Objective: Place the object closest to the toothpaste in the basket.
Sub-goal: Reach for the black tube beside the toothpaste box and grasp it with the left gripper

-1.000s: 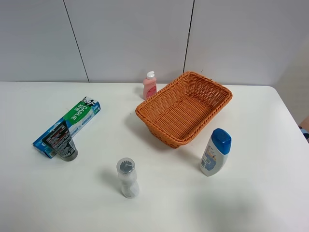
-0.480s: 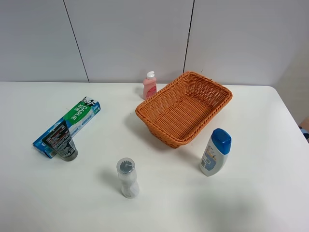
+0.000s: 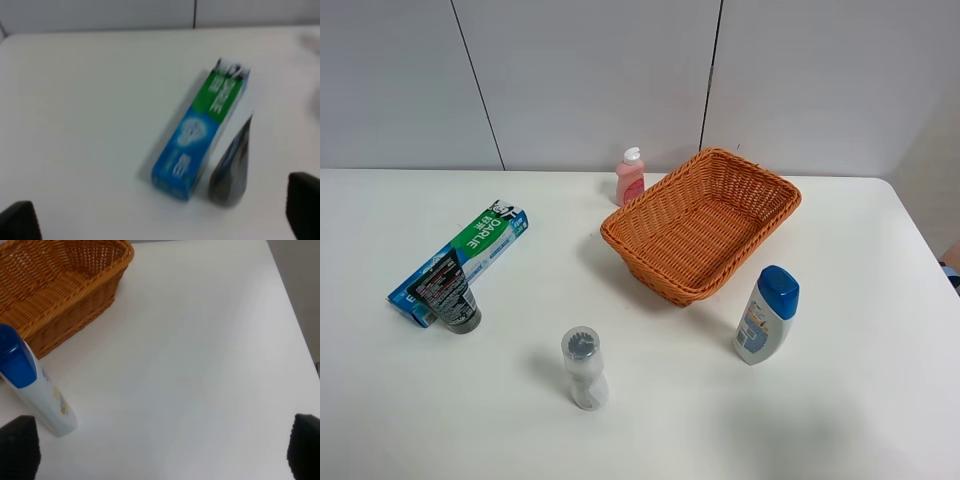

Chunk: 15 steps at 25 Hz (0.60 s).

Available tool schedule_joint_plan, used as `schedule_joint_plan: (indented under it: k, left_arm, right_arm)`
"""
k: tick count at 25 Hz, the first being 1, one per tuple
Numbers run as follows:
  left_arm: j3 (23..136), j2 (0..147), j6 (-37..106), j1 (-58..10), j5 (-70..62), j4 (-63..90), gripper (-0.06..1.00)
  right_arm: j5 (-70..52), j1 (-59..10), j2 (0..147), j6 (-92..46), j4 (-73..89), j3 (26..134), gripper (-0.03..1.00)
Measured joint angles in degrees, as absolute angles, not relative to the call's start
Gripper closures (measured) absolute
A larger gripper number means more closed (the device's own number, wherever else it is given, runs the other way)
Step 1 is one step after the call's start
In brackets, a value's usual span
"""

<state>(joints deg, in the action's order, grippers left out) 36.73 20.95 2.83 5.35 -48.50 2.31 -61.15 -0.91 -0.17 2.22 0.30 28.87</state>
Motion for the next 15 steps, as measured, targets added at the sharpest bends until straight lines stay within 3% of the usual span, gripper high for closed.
schedule_joint_plan:
  k: [5, 10, 15]
  left_arm:
    - [39.2, 35.0, 10.2, 5.3, -36.9, 10.1, -0.05]
    - [39.2, 47.6, 17.1, 5.0, -33.8, 15.9, -0.05]
    - [39.2, 57.2, 21.1, 0.4, -28.9, 18.3, -0.05]
  right_arm:
    - [-61.2, -0.9, -0.2, 2.2, 0.3, 28.9, -0.03]
    - [-61.2, -0.9, -0.2, 2.2, 0.3, 28.9, -0.03]
    - [-61.2, -0.9, -0.2, 2.2, 0.3, 28.9, -0.03]
